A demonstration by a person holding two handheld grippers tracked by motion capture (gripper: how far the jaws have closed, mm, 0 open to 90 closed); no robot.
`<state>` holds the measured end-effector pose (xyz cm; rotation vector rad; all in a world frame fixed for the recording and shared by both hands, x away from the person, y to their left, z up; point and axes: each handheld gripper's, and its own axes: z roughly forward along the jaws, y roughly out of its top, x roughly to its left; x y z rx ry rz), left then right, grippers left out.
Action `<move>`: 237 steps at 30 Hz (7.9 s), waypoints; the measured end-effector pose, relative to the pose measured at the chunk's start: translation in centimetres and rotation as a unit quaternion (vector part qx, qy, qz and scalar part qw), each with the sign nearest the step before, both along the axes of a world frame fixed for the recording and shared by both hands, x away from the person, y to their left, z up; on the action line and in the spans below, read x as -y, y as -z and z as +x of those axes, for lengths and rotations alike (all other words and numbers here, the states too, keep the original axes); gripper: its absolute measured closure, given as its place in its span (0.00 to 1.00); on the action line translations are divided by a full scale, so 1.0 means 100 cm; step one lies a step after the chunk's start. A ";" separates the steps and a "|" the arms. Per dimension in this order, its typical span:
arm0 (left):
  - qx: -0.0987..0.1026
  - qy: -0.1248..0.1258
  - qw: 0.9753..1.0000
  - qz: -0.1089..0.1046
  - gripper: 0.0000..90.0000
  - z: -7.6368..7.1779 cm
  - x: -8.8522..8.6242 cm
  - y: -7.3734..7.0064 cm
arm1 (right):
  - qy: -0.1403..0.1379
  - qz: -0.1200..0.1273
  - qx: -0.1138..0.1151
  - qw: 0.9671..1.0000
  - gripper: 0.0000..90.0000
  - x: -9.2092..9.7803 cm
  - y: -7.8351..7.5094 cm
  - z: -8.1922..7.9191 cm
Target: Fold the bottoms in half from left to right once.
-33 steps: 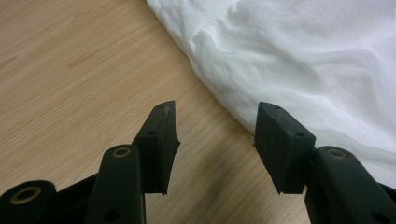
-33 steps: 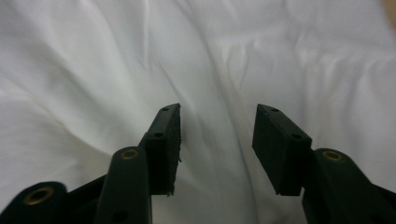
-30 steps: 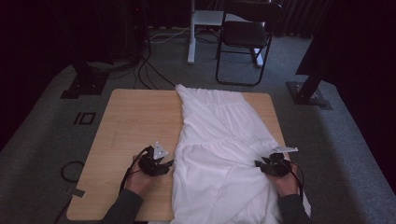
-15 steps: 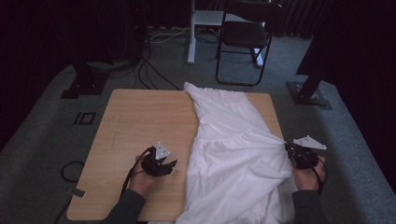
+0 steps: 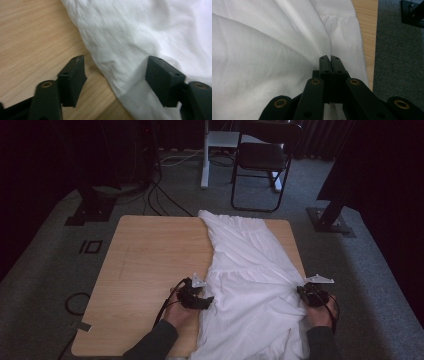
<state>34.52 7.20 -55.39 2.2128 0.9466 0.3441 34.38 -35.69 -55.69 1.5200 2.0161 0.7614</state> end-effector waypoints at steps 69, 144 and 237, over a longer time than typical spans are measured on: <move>0.033 -0.040 0.994 0.098 0.62 0.016 -0.055 -0.012 | -0.186 0.062 -0.019 0.980 0.85 -0.133 -0.001 -0.007; 0.017 -0.071 0.997 -0.002 0.32 -0.115 -0.156 -0.014 | -0.082 0.127 -0.012 0.988 0.49 -0.042 0.003 -0.039; -0.022 -0.089 0.995 -0.043 0.48 0.097 -0.072 -0.007 | -0.088 0.100 0.008 0.991 0.60 -0.082 -0.018 0.121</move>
